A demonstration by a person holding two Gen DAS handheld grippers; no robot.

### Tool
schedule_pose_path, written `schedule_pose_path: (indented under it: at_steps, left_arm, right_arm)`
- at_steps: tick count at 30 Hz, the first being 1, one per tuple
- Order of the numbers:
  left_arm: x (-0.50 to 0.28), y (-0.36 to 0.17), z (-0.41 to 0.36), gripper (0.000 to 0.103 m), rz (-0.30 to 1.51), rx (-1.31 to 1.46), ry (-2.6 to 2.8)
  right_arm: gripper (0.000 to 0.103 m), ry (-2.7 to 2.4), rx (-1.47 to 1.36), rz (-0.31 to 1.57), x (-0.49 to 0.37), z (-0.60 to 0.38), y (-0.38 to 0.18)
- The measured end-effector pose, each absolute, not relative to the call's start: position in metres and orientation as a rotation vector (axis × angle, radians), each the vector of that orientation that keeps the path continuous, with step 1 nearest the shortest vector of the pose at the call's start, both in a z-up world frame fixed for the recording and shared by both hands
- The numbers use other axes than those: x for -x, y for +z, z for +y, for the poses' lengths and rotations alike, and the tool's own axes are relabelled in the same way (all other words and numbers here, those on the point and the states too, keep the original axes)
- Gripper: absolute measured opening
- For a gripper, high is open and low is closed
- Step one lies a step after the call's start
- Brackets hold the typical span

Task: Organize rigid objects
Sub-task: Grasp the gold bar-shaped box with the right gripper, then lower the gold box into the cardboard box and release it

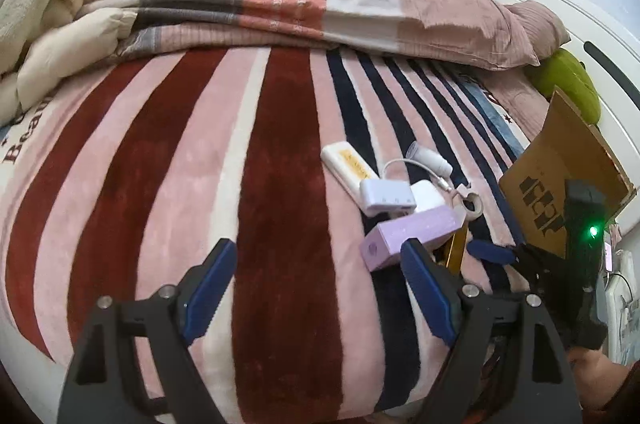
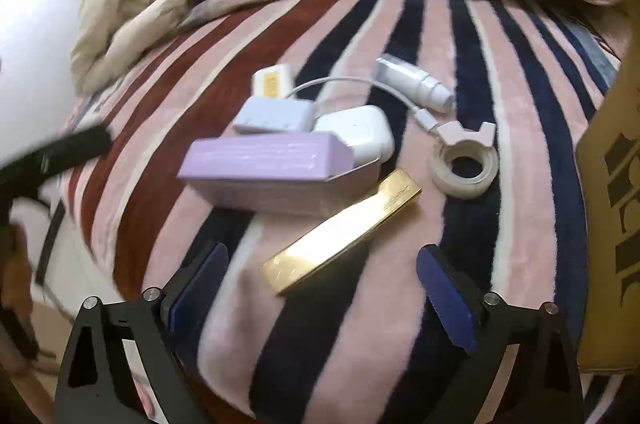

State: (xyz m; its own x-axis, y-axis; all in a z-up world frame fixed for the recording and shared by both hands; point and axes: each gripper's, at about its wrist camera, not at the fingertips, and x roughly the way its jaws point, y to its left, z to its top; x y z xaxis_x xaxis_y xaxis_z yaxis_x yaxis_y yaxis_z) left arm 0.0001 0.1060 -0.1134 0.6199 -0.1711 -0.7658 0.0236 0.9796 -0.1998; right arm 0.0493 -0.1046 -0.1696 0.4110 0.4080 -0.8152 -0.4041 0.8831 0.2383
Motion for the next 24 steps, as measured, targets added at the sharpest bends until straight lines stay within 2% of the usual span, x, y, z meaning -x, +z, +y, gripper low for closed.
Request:
schedule_pose_path:
  at_steps: [4, 10, 14, 19, 24]
  left_arm:
    - [0.004, -0.11, 0.102, 0.082, 0.882, 0.168, -0.119]
    - [-0.003, -0.102, 0.091, 0.082, 0.87, 0.095, -0.134]
    - [-0.007, -0.099, 0.081, 0.082, 0.869, 0.09, -0.164]
    - [-0.009, -0.1, 0.067, 0.082, 0.882, 0.075, -0.184]
    - [-0.013, -0.102, 0.058, 0.082, 0.901, 0.09, -0.212]
  right_arm:
    - [0.044, 0.443, 0.029, 1.02, -0.054, -0.102, -0.171]
    - [0.016, 0.476, 0.108, 1.035, -0.047, -0.125, -0.157]
    - [0.013, 0.488, 0.181, 1.048, -0.043, -0.14, -0.151]
    - [0.016, 0.456, 0.178, 1.09, -0.047, -0.142, -0.166]
    - [0.015, 0.448, 0.228, 1.05, -0.035, -0.143, -0.166]
